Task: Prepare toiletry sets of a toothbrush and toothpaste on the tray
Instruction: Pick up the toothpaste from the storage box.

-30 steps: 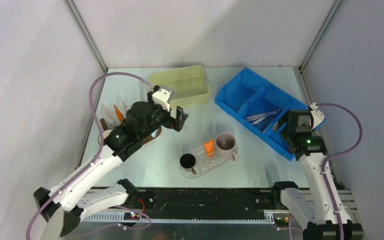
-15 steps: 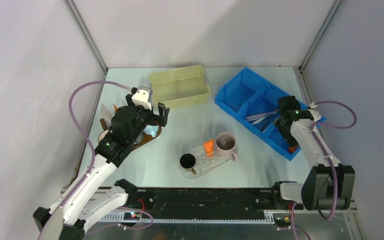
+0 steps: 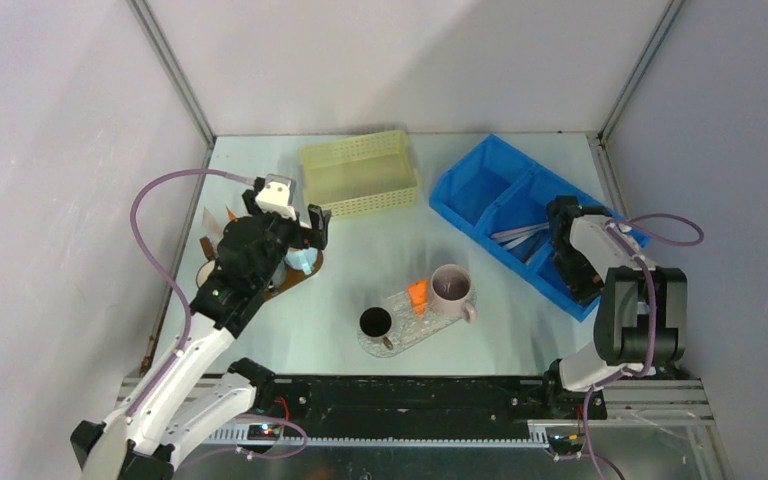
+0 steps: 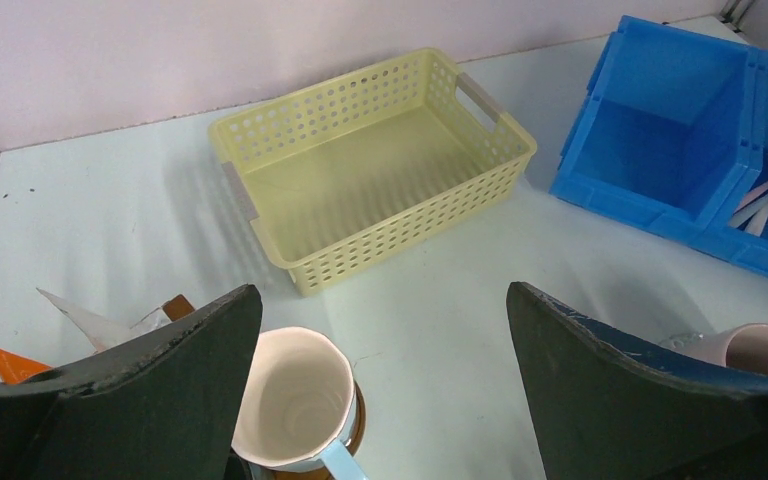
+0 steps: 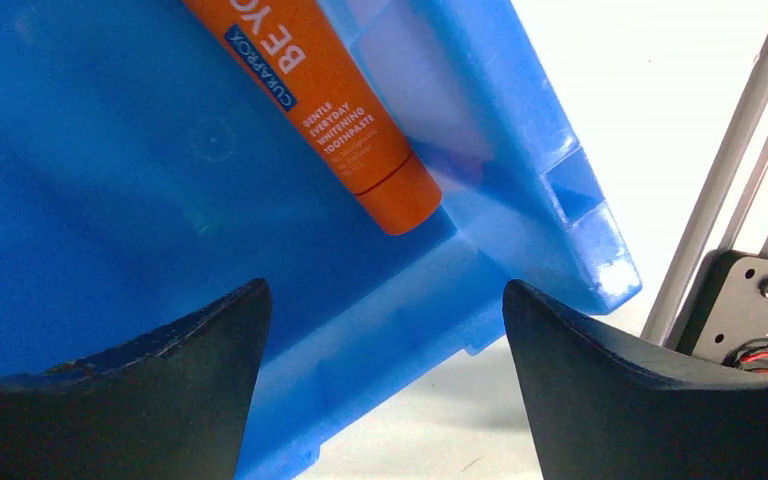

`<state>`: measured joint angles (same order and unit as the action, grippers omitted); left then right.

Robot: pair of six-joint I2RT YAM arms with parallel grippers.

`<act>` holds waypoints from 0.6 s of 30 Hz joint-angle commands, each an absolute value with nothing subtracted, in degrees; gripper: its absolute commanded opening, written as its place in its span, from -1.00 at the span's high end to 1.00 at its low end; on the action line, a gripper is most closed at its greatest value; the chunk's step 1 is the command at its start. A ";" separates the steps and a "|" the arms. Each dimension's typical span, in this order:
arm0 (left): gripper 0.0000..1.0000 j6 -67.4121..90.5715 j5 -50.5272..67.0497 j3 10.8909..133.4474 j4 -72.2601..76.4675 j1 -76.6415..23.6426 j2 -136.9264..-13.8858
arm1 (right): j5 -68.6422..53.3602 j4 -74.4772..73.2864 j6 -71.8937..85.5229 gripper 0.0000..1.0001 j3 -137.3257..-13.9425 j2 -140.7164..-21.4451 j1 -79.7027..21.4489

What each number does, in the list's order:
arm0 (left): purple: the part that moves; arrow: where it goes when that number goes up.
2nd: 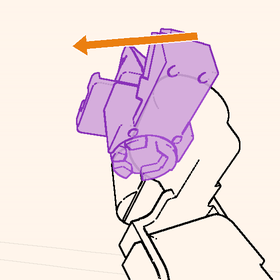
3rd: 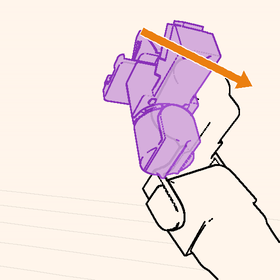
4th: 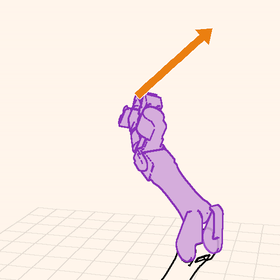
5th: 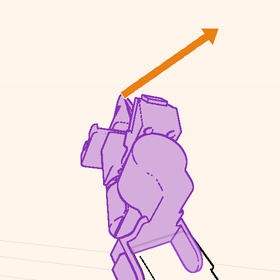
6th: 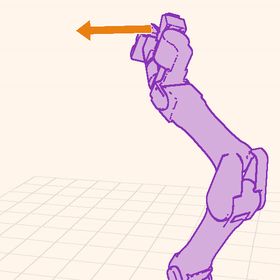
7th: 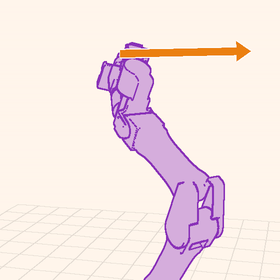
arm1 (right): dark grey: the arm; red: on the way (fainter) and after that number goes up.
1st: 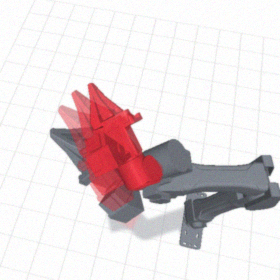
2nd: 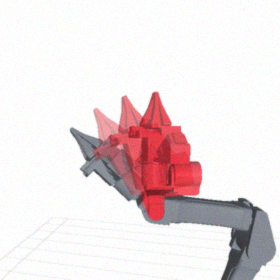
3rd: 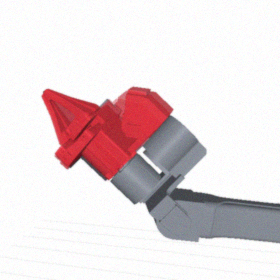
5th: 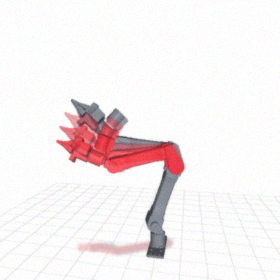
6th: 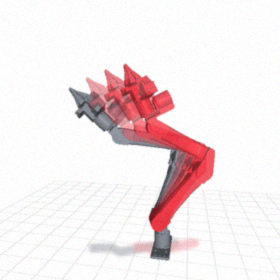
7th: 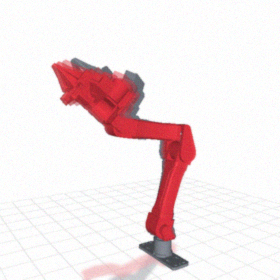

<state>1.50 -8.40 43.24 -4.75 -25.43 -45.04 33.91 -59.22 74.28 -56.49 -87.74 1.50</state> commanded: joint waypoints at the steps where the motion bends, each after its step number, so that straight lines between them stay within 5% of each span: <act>1: -0.99 1.30 -7.66 43.09 -1.30 -24.76 -44.30 | 34.56 -57.12 76.58 -0.81 -57.73 -92.32 3.06; 10: -0.99 1.88 -8.23 43.13 -1.85 -24.26 -44.34 | 23.68 -43.04 66.84 -0.68 -53.16 -94.07 7.83; 18: -0.99 1.96 -8.59 42.66 -1.36 -23.73 -44.29 | 18.68 -39.14 58.84 -0.12 -52.30 -91.20 8.92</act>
<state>1.56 -8.40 43.05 -4.14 -24.53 -44.99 24.93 -44.18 62.87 -52.60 -92.60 8.88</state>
